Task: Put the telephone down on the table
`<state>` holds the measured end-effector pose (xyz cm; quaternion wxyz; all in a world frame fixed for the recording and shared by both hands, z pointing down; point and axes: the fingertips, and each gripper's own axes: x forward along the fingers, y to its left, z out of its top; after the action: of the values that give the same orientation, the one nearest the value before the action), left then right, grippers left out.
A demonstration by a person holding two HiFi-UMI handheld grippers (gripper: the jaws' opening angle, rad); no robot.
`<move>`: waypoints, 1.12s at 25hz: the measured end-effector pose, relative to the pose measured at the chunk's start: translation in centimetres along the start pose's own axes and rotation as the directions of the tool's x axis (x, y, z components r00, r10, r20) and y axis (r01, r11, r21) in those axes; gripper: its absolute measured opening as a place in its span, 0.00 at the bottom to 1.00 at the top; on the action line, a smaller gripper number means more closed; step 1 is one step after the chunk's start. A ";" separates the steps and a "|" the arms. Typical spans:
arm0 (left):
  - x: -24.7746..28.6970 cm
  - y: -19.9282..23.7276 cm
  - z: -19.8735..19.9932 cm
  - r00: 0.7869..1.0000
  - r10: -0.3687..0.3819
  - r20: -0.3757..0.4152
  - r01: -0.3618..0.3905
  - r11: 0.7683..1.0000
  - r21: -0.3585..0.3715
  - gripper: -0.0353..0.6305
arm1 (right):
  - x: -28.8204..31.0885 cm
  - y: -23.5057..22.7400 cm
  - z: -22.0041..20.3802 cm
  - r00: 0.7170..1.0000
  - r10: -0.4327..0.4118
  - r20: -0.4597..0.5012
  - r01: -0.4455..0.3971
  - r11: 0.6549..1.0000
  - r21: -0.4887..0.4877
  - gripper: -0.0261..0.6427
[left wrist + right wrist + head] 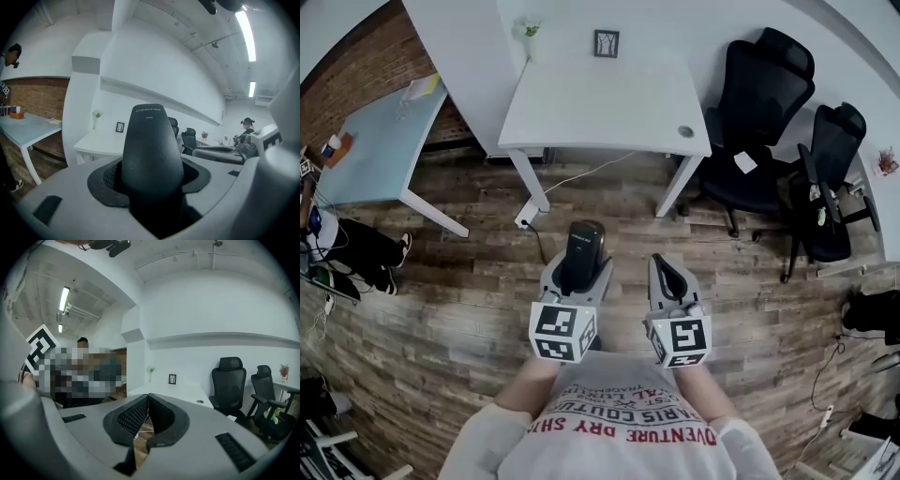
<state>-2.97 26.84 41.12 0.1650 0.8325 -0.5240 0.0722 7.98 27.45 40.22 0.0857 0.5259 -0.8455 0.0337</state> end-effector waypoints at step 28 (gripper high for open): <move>23.0 15.4 8.2 0.999 0.033 -0.010 -0.033 0.999 -0.031 0.48 | 28.3 -8.5 2.7 0.996 0.093 -0.018 -0.093 0.996 -0.007 0.08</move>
<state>-7.13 -1.65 43.23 0.1792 0.8207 -0.5379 0.0707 3.07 -1.73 42.35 0.0936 0.4853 -0.8684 0.0388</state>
